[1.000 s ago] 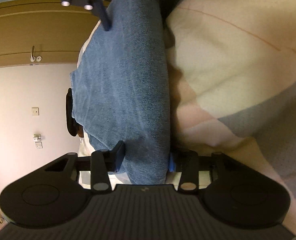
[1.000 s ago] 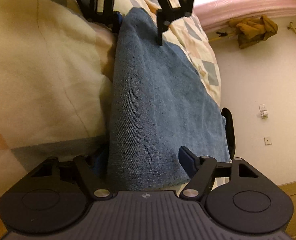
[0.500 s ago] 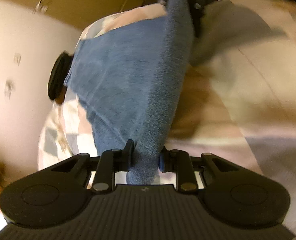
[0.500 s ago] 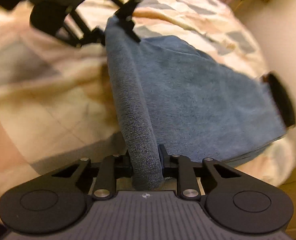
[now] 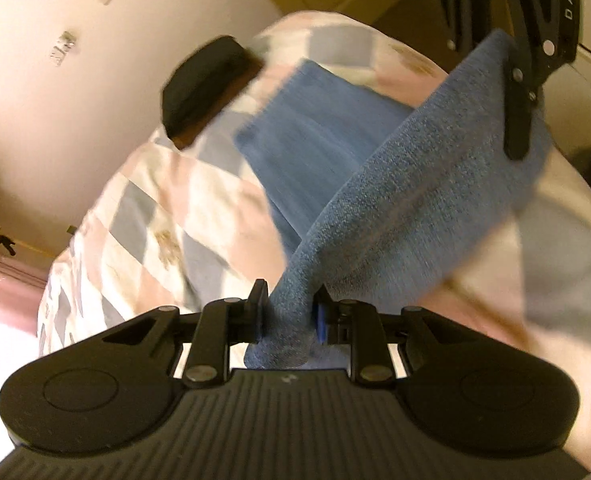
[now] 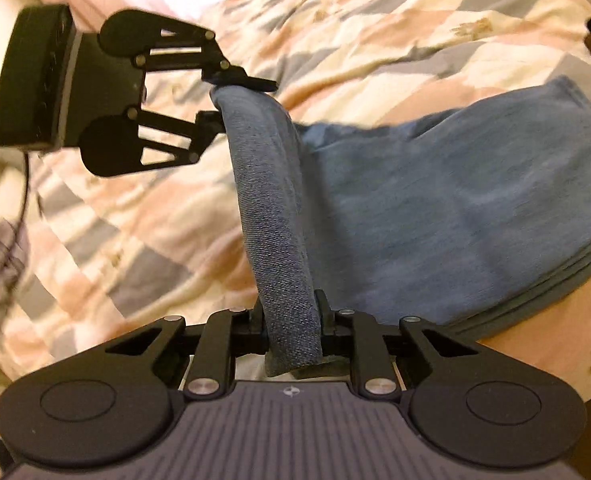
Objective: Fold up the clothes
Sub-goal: 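Lift the folded edge and fold it over the jeans with both grippers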
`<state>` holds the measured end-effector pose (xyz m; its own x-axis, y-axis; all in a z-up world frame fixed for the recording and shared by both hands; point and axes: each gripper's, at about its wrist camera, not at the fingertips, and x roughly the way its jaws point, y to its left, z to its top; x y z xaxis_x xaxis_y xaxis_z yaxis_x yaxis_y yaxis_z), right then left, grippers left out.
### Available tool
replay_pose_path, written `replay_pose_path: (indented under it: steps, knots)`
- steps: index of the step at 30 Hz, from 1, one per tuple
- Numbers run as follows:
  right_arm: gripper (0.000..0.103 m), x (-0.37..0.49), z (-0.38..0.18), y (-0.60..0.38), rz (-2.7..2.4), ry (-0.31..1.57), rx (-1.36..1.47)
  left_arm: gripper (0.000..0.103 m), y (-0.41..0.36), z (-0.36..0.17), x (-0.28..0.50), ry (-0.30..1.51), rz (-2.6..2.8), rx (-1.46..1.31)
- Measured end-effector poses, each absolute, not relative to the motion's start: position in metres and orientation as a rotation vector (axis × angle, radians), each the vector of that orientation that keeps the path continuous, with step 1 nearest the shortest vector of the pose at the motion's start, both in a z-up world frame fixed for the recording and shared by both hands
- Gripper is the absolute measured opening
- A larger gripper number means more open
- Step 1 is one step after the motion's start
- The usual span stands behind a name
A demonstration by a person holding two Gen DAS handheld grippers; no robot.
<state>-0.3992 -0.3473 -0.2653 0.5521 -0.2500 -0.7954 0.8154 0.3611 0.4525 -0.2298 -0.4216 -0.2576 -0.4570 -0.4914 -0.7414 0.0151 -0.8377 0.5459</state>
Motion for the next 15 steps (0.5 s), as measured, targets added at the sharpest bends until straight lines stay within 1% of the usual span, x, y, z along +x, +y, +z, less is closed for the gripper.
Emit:
replay_pose_path:
  steps: [4,8,11,13,15]
  knots:
    - [0.017,-0.458,-0.252,-0.375,-0.776,0.612,1.035,0.021,-0.453,-0.248,-0.287,-0.637,-2.365,1.358]
    - [0.017,-0.516,-0.249,-0.408,-0.860,0.591,1.035,0.022,-0.490,-0.259,-0.347,-0.537,-2.363,1.320]
    - [0.017,-0.554,-0.266,-0.435,-0.914,0.577,1.067,0.024,-0.518,-0.278,-0.381,-0.370,-2.311,1.340]
    - [0.017,-0.572,-0.286,-0.453,-0.933,0.578,1.095,0.024,-0.532,-0.285,-0.391,-0.246,-2.283,1.330]
    - [0.016,-0.583,-0.304,-0.465,-0.941,0.573,1.125,0.029,-0.540,-0.286,-0.391,-0.127,-2.254,1.303]
